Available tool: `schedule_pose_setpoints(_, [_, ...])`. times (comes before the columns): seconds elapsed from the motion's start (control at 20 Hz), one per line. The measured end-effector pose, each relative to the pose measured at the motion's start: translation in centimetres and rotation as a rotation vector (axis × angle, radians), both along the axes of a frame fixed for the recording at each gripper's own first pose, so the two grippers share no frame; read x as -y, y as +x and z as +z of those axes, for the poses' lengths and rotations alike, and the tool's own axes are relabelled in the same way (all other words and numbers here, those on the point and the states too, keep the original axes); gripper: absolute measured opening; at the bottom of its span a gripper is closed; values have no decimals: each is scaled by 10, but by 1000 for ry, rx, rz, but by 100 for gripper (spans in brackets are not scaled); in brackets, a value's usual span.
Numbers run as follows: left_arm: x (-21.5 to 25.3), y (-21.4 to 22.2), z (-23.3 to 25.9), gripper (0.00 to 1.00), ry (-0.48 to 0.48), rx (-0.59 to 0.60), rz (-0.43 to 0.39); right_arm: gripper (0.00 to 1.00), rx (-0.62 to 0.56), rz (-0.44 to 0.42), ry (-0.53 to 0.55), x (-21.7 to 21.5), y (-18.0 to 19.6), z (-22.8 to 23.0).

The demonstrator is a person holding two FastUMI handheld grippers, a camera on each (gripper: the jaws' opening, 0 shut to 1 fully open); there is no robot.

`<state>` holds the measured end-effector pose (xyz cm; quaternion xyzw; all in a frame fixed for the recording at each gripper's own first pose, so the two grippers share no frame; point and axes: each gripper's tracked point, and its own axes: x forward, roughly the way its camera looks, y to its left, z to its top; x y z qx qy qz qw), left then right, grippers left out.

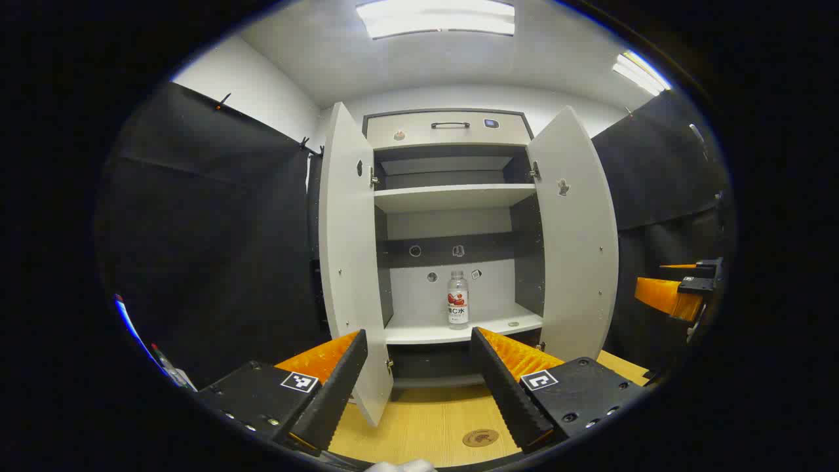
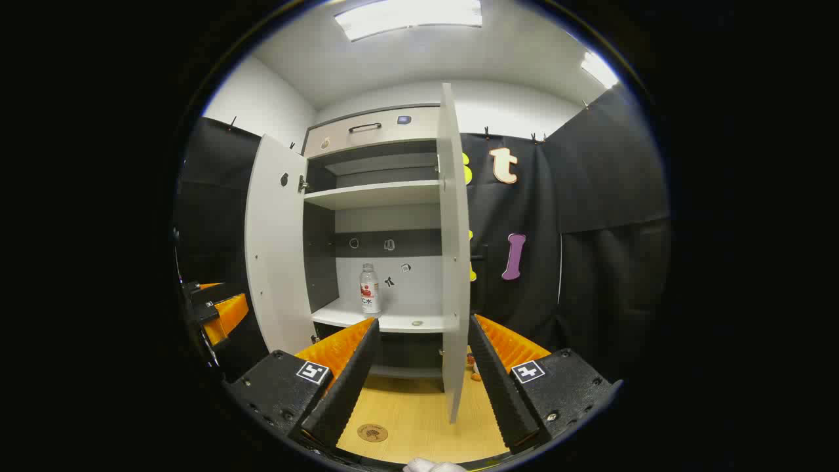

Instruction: Grasp the bottle in the cabinet with the left hand and place it on the coaster, then close the right door with the right hand and the left door with the left hand.

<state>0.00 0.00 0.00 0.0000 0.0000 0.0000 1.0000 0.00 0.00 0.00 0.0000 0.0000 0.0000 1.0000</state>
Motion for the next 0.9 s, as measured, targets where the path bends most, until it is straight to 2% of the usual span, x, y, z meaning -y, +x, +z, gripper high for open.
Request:
schedule_pose_setpoints(0.55, [-8,15,-4,96,17,-16,1,83,-31,29,-17,-16,12,-10])
schedule_pose_setpoints(0.9, [4,53,-12,96,7,-30,-20,83,-54,42,-16,-13,33,-12])
